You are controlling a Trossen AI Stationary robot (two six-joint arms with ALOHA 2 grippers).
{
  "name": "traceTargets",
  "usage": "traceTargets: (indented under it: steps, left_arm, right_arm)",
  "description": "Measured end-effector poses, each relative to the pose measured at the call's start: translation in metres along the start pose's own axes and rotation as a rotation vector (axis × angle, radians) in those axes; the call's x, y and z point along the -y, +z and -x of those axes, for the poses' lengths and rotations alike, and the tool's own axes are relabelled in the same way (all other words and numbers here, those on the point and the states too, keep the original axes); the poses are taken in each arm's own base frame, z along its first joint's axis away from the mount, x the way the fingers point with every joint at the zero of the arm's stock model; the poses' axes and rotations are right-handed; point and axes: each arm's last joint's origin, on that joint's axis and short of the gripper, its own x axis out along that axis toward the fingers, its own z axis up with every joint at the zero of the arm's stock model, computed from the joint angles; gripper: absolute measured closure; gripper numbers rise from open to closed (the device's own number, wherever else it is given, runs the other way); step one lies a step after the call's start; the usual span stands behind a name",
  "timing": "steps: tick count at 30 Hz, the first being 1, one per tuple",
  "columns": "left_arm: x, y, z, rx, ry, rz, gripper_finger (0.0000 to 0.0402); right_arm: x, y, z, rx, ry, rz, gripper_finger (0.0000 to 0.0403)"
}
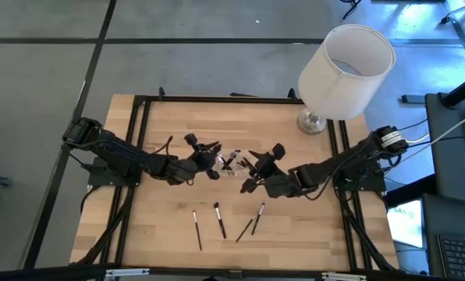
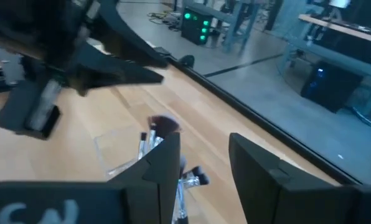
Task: Put items in baskets/containers
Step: Put the eyeshadow brush into the transparent organizer
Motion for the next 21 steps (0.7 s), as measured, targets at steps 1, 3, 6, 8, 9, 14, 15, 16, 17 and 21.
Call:
traceTargets:
  steps: [1, 3, 6, 8, 9, 14, 15, 16, 17, 21]
  left_arm:
    - [0.000, -0.001, 0.000, -0.005, -0.001, 0.010, 0.0336]
    - [0.001, -0.003, 0.000, -0.017, -0.004, 0.022, 0.0336]
    - [0.001, -0.005, 0.000, -0.034, -0.008, 0.033, 0.0336]
    - [0.002, -0.007, 0.000, -0.043, -0.002, 0.051, 0.0336]
    - [0.002, -0.007, 0.001, -0.048, 0.007, 0.065, 0.0335]
    - [0.003, -0.011, 0.004, -0.070, 0.036, 0.044, 0.0321]
    - [0.003, -0.011, 0.005, -0.074, 0.047, 0.049, 0.0318]
    - [0.004, -0.012, 0.006, -0.078, 0.054, 0.051, 0.0315]
    - [0.004, -0.012, 0.007, -0.080, 0.061, 0.057, 0.0311]
    - [0.002, -0.013, 0.002, -0.085, 0.042, 0.148, 0.0299]
  right_arm:
    - [0.001, 0.001, 0.000, -0.003, 0.012, 0.001, 0.0265]
    - [0.001, 0.001, -0.001, -0.009, 0.024, 0.005, 0.0265]
    - [0.001, -0.001, -0.002, -0.033, 0.068, 0.021, 0.0265]
    - [0.001, -0.002, -0.004, -0.053, 0.105, 0.029, 0.0265]
    - [0.001, -0.002, -0.005, -0.056, 0.111, 0.037, 0.0265]
    - [0.008, -0.004, -0.009, -0.049, -0.012, 0.122, 0.0280]
    - [0.011, -0.005, -0.010, -0.051, -0.056, 0.153, 0.0285]
    - [0.014, -0.006, -0.010, -0.054, -0.094, 0.183, 0.0289]
    - [0.018, -0.006, -0.011, -0.065, -0.119, 0.208, 0.0294]
    - [0.046, 0.005, -0.025, -0.217, 0.018, 0.179, 0.0311]
